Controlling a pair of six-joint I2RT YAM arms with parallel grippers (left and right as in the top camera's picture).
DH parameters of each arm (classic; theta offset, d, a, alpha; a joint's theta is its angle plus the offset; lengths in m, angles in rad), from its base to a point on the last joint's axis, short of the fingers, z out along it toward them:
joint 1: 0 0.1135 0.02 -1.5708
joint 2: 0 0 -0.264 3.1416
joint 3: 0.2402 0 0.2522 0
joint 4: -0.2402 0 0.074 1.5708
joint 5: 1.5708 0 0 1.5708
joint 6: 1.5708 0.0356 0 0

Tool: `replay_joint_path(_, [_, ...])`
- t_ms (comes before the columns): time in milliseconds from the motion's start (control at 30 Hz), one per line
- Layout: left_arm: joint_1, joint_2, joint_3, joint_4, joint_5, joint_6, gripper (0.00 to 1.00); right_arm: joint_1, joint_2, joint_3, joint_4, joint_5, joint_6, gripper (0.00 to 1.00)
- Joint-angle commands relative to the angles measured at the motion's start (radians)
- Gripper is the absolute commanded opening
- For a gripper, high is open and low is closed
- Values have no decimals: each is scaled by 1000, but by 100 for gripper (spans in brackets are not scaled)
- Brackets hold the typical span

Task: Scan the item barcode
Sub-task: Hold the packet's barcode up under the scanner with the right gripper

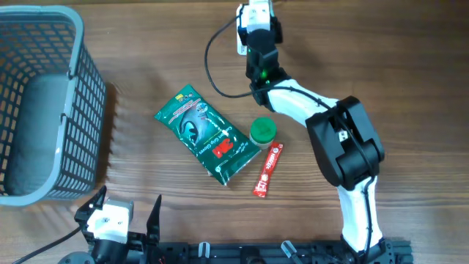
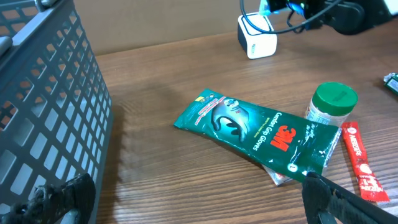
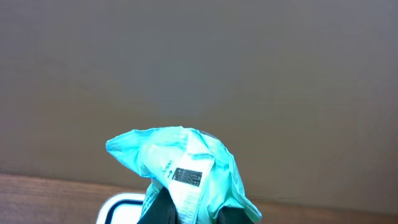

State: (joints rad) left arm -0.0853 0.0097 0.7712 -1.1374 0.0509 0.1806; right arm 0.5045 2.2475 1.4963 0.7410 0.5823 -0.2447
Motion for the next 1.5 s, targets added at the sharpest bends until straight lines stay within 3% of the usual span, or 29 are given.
replay_joint_path(0, [-5,-2,-1,2,12,-3,100,7,74,66,-48,-45,-105,5])
replay_joint_path(200, [-5,-2,-1,2,12,-3,100,25,87,66,-71,-47,-192,5])
replay_joint_path(300, [-5,-2,-1,2,12,-3,100,27,87,66,82,80,-299,5])
replay_joint_path(467, [-5,-2,-1,2,12,-3,100,27,87,67,215,39,-532,5])
replay_joint_path(633, [-5,-2,-1,2,12,-3,100,27,145,85,268,23,-545,5])
replay_joint_path(1000, [-5,-2,-1,2,12,-3,100,58,372,299,246,137,-615,5])
replay_joint_path(1200, [-5,-2,-1,2,12,-3,100,60,340,318,245,327,-547,4])
replay_joint_path(1333, [-5,-2,-1,2,12,-3,100,56,229,318,246,390,-647,4])
replay_joint_path(1467, [-5,-2,-1,2,12,-3,100,-21,89,318,246,594,-726,4])
